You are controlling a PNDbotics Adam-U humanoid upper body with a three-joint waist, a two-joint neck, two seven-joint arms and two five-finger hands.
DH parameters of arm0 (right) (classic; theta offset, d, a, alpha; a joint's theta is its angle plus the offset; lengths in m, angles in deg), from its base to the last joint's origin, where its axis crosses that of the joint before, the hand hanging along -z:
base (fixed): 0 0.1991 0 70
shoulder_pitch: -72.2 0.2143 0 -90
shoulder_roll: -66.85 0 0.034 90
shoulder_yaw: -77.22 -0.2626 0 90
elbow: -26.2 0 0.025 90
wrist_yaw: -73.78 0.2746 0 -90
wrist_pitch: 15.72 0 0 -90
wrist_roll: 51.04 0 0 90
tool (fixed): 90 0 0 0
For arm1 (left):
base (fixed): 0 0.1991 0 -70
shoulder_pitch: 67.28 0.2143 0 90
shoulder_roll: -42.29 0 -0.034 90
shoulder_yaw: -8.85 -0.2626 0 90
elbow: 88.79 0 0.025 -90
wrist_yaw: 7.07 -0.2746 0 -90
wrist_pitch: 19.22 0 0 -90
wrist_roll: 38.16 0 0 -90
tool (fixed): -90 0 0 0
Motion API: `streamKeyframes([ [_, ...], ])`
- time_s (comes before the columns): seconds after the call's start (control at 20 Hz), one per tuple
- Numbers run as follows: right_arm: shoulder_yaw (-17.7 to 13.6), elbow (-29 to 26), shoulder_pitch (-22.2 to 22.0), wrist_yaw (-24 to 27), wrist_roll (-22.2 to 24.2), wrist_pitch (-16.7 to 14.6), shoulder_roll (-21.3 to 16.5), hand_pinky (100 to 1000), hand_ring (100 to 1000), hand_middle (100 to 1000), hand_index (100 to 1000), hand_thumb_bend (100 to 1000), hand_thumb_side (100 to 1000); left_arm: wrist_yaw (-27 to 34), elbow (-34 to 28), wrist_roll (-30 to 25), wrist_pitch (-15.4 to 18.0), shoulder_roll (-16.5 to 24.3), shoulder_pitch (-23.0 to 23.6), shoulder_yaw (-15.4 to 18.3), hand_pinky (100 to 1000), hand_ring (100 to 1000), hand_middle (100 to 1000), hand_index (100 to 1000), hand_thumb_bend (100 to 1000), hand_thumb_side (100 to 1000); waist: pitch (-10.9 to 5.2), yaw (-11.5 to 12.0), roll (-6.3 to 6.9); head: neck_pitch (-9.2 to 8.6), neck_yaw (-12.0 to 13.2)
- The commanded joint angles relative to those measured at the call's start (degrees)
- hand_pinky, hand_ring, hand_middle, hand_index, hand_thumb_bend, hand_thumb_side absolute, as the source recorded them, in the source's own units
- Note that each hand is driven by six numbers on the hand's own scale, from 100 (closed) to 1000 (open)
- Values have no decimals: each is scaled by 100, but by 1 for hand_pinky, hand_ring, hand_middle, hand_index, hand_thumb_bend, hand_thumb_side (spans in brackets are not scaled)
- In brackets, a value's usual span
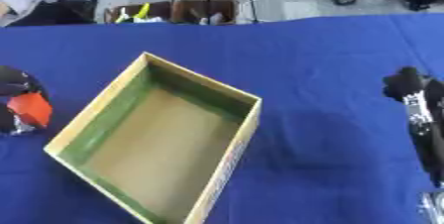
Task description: Pick up objects on the table and place them in the box.
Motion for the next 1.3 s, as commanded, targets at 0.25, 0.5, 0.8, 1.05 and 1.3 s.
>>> streamKeyframes([
  [0.25,-37,-47,44,-23,4,-13,-119,723,642,544,658,515,1000,-118,39,-348,332,159,-104,93,712,826,817,997,470,603,-126,13,-5,-63,24],
  [0.5,-44,-42,35,-28,2,-11,-117,722,641,543,657,513,1000,-56,36,-348,292,156,-107,139,700,815,794,968,445,616,-132,20,-11,-61,40],
  [0.8,-48,-40,29,-40,2,-12,-114,722,641,543,656,515,1000,-26,-3,-348,230,177,-101,149,648,774,724,896,429,616,-127,16,-14,-68,37],
  [1.05,-48,-34,16,-40,9,-11,-114,722,641,543,656,513,1000,-124,-25,-348,187,230,-107,172,656,780,737,894,450,630,-132,30,-9,-54,32],
  [1.3,-50,-34,11,-45,14,-11,-109,723,641,543,656,513,1000,-164,7,-348,188,234,-96,175,653,778,735,889,453,636,-134,36,-7,-59,33],
])
